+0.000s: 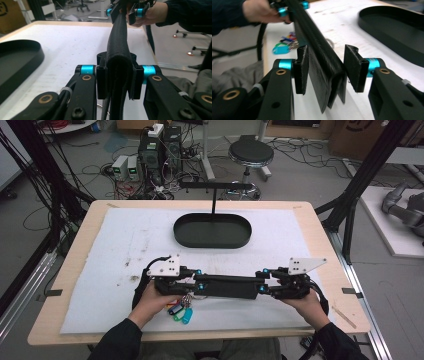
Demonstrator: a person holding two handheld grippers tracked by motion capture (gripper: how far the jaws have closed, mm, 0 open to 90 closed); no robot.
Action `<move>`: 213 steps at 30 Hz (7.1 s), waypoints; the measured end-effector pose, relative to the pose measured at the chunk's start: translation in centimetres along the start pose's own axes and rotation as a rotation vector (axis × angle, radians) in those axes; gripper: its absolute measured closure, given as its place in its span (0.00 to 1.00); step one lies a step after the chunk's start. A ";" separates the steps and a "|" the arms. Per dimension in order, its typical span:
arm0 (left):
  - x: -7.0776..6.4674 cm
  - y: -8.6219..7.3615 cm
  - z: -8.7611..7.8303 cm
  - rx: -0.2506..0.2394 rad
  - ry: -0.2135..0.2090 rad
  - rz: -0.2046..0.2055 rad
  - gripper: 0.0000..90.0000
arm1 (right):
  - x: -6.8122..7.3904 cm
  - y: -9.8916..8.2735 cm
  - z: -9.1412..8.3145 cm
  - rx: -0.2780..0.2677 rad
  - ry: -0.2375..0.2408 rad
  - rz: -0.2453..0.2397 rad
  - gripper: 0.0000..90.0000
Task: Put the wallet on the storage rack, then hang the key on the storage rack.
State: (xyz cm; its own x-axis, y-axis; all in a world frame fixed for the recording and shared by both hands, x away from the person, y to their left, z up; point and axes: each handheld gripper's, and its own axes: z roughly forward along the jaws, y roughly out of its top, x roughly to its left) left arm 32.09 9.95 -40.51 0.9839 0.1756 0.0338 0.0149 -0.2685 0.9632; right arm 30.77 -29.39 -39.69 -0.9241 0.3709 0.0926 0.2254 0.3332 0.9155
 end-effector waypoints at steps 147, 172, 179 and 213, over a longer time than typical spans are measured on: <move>5.7 -0.6 -4.3 0.036 0.667 -0.160 0.25 | -4.1 -3.1 -3.4 -0.024 -0.545 0.226 0.47; -0.6 -3.8 -10.1 0.040 0.755 -0.147 0.25 | -3.7 -2.8 -3.0 -0.032 -0.526 0.179 0.38; -0.2 -4.5 -10.2 0.046 0.744 -0.146 0.25 | -3.5 -2.7 -3.1 -0.034 -0.515 0.153 0.34; 0.2 -3.3 -5.5 0.034 0.487 -0.190 0.41 | -3.5 -2.8 -3.4 -0.019 -0.544 0.160 0.27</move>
State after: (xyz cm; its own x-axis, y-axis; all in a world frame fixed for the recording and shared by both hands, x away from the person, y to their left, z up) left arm 31.28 16.09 -42.21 0.7667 0.6419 -0.0124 0.1984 -0.2185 0.9555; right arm 32.31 -34.53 -41.21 -0.5853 0.8106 0.0204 0.3394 0.2221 0.9141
